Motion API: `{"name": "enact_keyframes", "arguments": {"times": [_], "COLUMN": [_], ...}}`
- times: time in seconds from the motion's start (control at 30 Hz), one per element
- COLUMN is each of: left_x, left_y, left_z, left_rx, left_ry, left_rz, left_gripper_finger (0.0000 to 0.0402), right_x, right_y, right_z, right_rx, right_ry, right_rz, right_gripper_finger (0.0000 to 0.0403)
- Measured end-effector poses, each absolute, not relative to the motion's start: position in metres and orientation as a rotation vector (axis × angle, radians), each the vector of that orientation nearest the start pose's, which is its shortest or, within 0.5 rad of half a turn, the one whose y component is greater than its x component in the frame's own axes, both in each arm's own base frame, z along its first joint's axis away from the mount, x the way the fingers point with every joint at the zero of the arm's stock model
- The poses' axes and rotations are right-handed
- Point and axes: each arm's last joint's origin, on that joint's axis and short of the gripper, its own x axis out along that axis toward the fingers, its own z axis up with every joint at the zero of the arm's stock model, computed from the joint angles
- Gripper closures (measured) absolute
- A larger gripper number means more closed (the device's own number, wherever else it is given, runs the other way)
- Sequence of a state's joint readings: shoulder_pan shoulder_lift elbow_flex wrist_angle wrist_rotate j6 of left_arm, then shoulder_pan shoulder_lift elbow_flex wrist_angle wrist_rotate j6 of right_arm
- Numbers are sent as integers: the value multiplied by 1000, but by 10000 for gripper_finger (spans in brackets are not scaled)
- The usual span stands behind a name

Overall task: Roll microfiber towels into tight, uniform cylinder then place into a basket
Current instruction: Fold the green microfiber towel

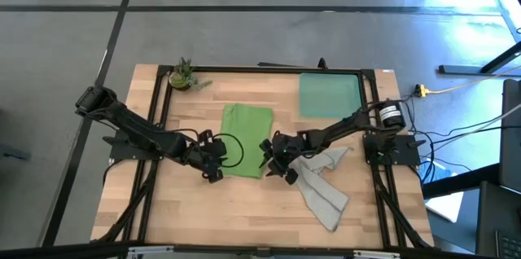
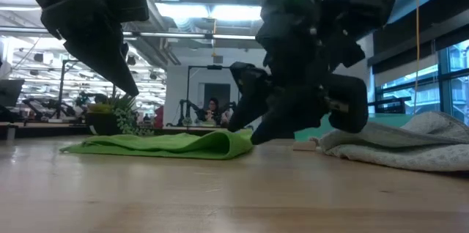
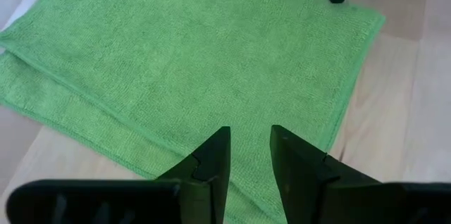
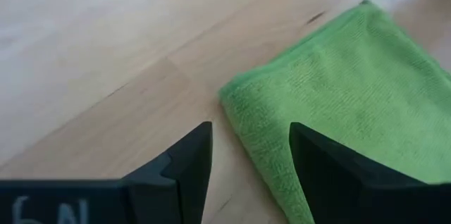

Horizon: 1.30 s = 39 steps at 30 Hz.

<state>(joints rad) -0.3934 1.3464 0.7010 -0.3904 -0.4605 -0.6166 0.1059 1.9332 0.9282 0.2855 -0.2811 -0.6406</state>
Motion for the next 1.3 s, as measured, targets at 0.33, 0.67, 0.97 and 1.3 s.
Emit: {"name": "enact_keyframes", "arguments": {"times": [0.33, 0.67, 0.97, 1.3], "left_x": [227, 227, 226, 226], "left_y": [-83, -83, -82, -82], "left_z": [181, 181, 181, 180], "left_rx": [-137, -136, -134, -131], "left_ry": [872, 872, 875, 881], "left_rz": [333, 334, 335, 336], "left_gripper_finger": [305, 305, 305, 305], "right_x": [372, 373, 374, 375], "right_y": [49, 48, 28, -18], "right_z": [94, 90, 112, 141], "right_rx": [-549, -568, -468, -243], "right_ry": [535, 566, 544, 494], "right_rz": [578, 515, 431, 229], "right_gripper_finger": [212, 310, 396, 399]}}
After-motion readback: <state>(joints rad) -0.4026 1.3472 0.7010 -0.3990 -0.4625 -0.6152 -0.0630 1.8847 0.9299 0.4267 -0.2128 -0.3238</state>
